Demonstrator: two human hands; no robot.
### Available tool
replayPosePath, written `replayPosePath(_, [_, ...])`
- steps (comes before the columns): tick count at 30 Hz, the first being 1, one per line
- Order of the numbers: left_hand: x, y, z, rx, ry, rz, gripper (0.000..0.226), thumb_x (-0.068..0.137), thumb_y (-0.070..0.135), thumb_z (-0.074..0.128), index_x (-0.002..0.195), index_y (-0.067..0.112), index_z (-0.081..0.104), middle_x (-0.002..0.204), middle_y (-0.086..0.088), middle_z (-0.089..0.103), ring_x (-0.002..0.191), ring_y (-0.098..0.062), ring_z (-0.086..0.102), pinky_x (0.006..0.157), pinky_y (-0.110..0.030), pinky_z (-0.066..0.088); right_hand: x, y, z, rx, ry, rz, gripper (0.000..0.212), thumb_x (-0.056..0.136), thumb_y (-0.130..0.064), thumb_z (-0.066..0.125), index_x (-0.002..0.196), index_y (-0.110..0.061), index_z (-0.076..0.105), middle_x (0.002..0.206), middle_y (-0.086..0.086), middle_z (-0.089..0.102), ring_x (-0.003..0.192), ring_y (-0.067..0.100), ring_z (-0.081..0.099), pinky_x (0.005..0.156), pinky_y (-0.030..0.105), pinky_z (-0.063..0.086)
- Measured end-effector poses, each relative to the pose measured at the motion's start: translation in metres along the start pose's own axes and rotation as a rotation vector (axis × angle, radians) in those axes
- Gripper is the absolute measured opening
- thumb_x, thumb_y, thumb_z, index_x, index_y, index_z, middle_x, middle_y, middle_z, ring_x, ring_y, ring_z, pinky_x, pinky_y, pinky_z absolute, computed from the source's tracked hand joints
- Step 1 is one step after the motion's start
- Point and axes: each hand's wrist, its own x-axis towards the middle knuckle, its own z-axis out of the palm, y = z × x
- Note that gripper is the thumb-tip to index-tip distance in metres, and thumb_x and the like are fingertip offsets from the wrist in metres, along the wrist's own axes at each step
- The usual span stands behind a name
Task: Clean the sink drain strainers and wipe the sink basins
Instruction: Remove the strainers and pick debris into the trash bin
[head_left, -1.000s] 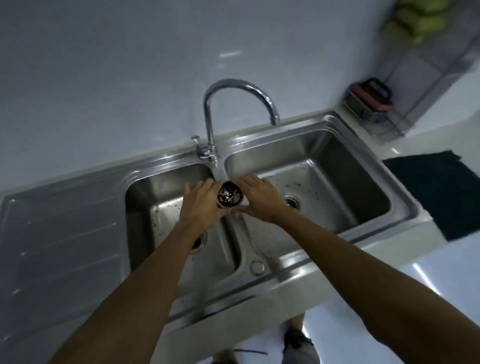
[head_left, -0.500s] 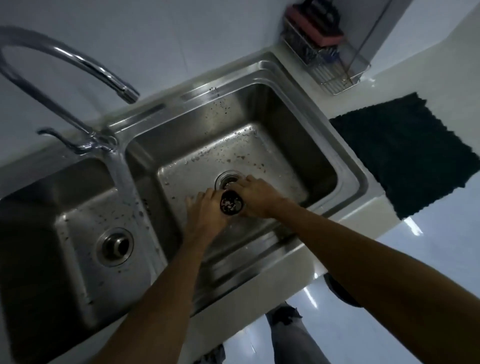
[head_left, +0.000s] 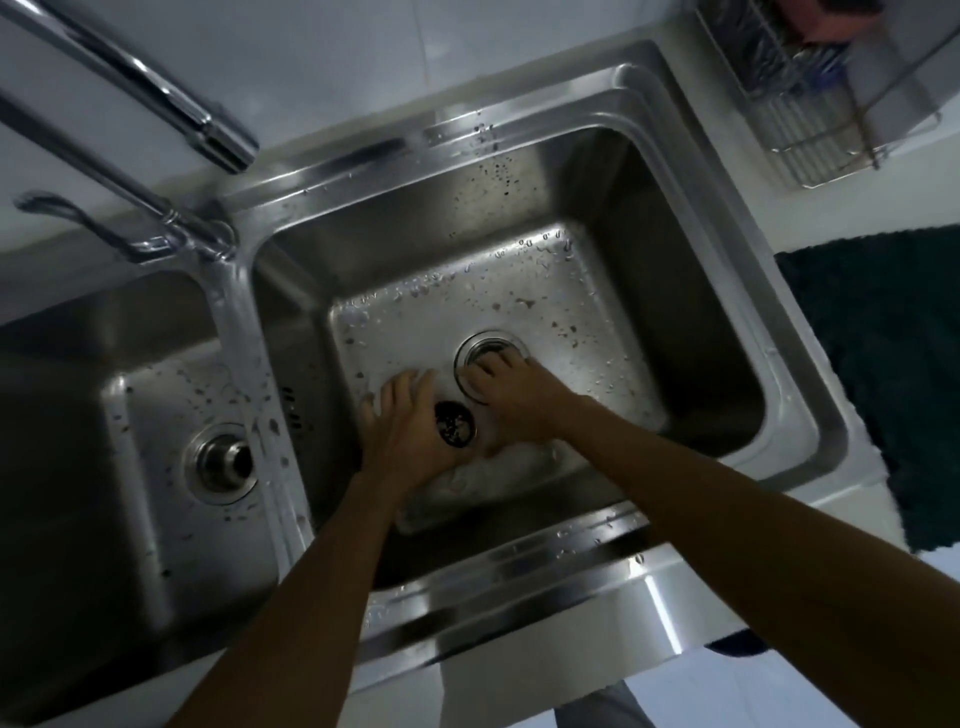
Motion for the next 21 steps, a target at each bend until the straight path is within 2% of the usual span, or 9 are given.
replayPosePath(4, [0.033, 0.021, -0.013, 0.036, 0.061, 0.111, 0.103, 0.068, 0.077, 0.067, 0.152, 0.030, 0.029, 0.156, -0.004, 0.028, 0.146, -0.029, 0.024, 0.119, -0.057, 0.019, 0.001, 0.040, -0.003, -0.133, 0.000, 0.128, 0.100, 0.071, -0.068, 0.075, 0.153, -0.029, 0.033, 0.161, 0.020, 0.019, 0.147, 0.044, 0.018, 0.118, 0.058, 0.027])
replayPosePath(7, [0.050, 0.046, -0.004, 0.109, 0.024, 0.146, 0.106, 0.071, 0.088, 0.059, 0.155, 0.029, 0.031, 0.161, -0.008, 0.025, 0.150, -0.030, 0.021, 0.121, -0.059, 0.013, 0.010, 0.045, 0.014, -0.140, -0.017, 0.170, 0.079, 0.088, -0.067, 0.059, 0.155, -0.035, 0.031, 0.167, 0.024, -0.004, 0.152, 0.049, -0.001, 0.123, 0.061, 0.012])
replayPosePath(9, [0.059, 0.053, 0.005, 0.151, -0.022, 0.131, 0.109, 0.073, 0.089, 0.058, 0.158, 0.029, 0.026, 0.166, -0.011, 0.017, 0.154, -0.032, 0.014, 0.123, -0.062, 0.008, 0.011, 0.045, 0.023, -0.136, -0.008, 0.190, 0.066, 0.098, -0.058, 0.050, 0.156, -0.034, 0.031, 0.167, 0.023, -0.011, 0.152, 0.049, -0.007, 0.124, 0.061, 0.007])
replayPosePath(10, [0.062, 0.053, 0.009, 0.165, -0.045, 0.124, 0.111, 0.073, 0.088, 0.059, 0.160, 0.028, 0.024, 0.168, -0.012, 0.014, 0.156, -0.032, 0.010, 0.124, -0.062, 0.005, 0.010, 0.044, 0.025, -0.125, 0.009, 0.191, 0.060, 0.100, -0.055, 0.048, 0.154, -0.032, 0.036, 0.167, 0.023, -0.009, 0.152, 0.049, -0.006, 0.124, 0.061, 0.007])
replayPosePath(12, [0.063, 0.053, 0.013, 0.181, -0.058, 0.127, 0.110, 0.075, 0.082, 0.063, 0.160, 0.026, 0.022, 0.168, -0.013, 0.013, 0.157, -0.033, 0.009, 0.124, -0.063, 0.003, 0.004, 0.043, 0.019, -0.089, 0.059, 0.170, 0.050, 0.099, -0.050, 0.052, 0.144, -0.028, 0.051, 0.167, 0.020, 0.011, 0.152, 0.047, 0.009, 0.123, 0.059, 0.013])
replayPosePath(15, [0.062, 0.056, 0.012, 0.159, 0.036, 0.148, 0.105, 0.076, 0.068, 0.074, 0.158, 0.023, 0.025, 0.163, -0.010, 0.030, 0.152, -0.031, 0.024, 0.124, -0.062, 0.008, -0.001, 0.041, 0.000, -0.070, 0.125, 0.140, 0.040, 0.097, -0.045, 0.055, 0.130, -0.025, 0.066, 0.151, 0.008, 0.046, 0.139, 0.036, 0.037, 0.116, 0.051, 0.029])
replayPosePath(18, [0.061, 0.062, 0.007, 0.106, 0.111, 0.176, 0.089, 0.084, 0.061, 0.070, 0.155, 0.021, 0.034, 0.154, -0.006, 0.049, 0.142, -0.027, 0.044, 0.122, -0.060, 0.011, -0.012, 0.039, -0.012, -0.043, 0.147, 0.112, 0.037, 0.094, -0.043, 0.060, 0.125, -0.024, 0.069, 0.144, 0.004, 0.053, 0.132, 0.032, 0.044, 0.110, 0.049, 0.035])
replayPosePath(21, [0.055, 0.071, 0.001, 0.110, 0.148, 0.240, 0.074, 0.085, 0.056, 0.071, 0.148, 0.025, 0.046, 0.147, -0.002, 0.055, 0.135, -0.025, 0.049, 0.118, -0.055, 0.013, -0.033, 0.043, -0.014, 0.011, 0.215, 0.125, 0.044, 0.091, -0.043, 0.063, 0.129, -0.021, 0.066, 0.141, 0.003, 0.057, 0.128, 0.032, 0.047, 0.106, 0.047, 0.037])
